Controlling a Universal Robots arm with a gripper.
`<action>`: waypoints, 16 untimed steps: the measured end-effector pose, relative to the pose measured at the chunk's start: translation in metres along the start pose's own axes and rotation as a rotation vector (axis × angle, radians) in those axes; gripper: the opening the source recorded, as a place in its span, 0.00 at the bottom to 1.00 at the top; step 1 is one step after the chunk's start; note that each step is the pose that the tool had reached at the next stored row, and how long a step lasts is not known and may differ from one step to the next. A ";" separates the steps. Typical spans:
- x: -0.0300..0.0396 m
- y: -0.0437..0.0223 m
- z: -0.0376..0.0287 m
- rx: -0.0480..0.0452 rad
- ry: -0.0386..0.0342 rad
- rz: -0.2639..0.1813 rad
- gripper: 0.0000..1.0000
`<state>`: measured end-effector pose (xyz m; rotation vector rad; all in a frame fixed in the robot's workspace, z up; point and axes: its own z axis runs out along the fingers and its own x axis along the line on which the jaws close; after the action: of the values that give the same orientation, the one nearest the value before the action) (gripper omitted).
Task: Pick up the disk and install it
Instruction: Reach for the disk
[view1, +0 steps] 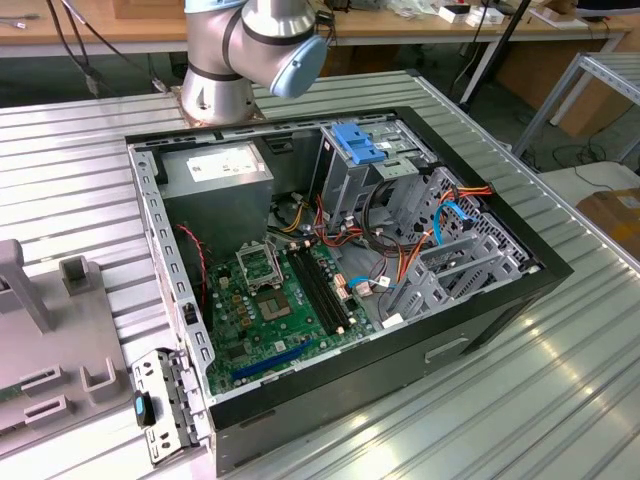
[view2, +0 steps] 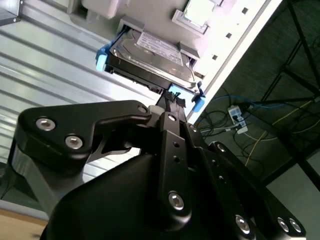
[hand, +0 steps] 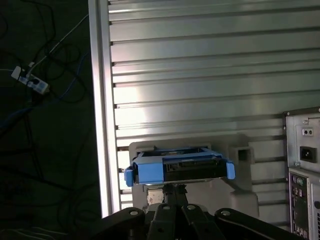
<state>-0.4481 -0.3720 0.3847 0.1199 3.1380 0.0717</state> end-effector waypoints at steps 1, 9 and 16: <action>0.0022 0.0002 0.0001 -0.0001 -0.0001 0.000 0.11; 0.0084 0.0010 0.0004 -0.0001 -0.0001 0.000 0.11; 0.0099 0.0011 0.0004 0.0005 -0.0004 0.000 0.11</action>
<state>-0.4579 -0.3701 0.3844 0.1199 3.1376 0.0709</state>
